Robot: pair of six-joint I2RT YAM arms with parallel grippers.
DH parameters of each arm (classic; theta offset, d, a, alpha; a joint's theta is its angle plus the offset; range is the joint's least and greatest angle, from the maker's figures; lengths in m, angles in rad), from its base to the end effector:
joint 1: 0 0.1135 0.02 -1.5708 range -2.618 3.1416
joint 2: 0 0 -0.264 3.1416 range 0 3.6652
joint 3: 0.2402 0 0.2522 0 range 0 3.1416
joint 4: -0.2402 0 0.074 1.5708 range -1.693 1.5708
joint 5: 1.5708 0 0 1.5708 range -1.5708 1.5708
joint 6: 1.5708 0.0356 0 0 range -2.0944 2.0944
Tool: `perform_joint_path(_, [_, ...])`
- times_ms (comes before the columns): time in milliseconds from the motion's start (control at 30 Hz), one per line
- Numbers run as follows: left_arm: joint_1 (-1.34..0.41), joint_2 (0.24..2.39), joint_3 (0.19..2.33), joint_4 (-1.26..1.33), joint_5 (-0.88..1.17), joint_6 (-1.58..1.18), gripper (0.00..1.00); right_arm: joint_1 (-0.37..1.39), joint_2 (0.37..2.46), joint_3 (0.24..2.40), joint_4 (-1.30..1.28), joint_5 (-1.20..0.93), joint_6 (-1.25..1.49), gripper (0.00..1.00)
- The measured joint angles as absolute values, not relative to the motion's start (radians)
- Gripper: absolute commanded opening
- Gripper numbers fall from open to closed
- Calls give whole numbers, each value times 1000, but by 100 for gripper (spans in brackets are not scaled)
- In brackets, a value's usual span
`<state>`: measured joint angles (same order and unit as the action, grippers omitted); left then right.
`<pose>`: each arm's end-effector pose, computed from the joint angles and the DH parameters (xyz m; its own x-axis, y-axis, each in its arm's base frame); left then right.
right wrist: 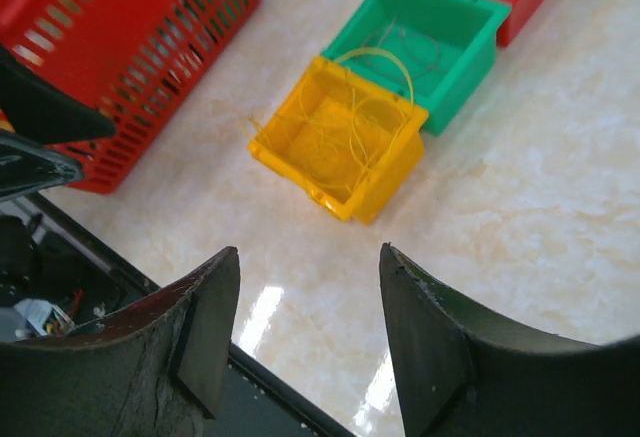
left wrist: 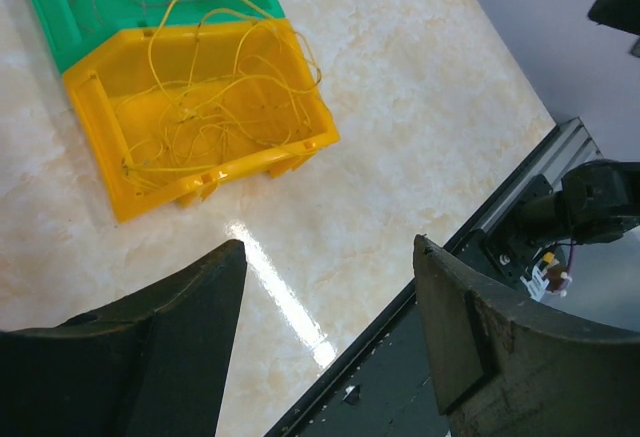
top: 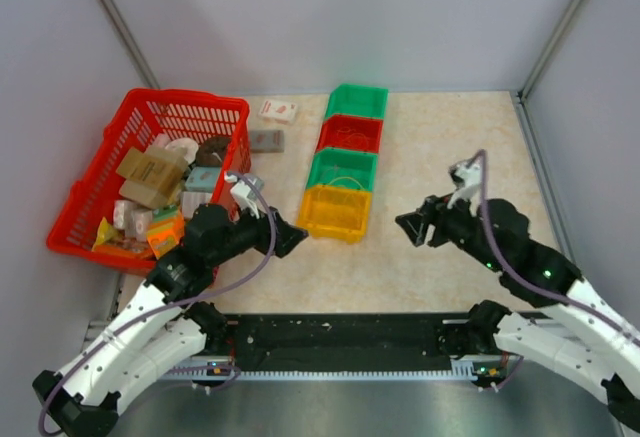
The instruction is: Untangle the cables
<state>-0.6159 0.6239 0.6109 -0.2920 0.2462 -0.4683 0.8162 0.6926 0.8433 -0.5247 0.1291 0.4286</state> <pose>0.1215 -0.0966 0.2919 -0.5573 -0.1419 -0.8181 0.5587 0.6649 -0.4958 0.1073 0.1074 0.3382 -0.4938 0.0765 -0.8662 -0.4785 0.8079 0.3441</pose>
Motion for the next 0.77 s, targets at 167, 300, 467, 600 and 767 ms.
perform_joint_path(167, [-616,608,724,-332,243,-451,73,816,404,840,-530,219,419,74])
perform_joint_path(300, [-616,570,820,-345,237,-427,74,816,236,861,-553,313,405,75])
perform_joint_path(467, [-616,514,916,-346,229,-385,75,816,130,895,-607,424,385,76])
perform_joint_path(600, [-616,475,986,-344,224,-340,76,816,81,957,-651,490,360,77])
perform_joint_path(767, [-616,445,1060,-337,217,-290,76,816,65,1024,-654,505,334,78])
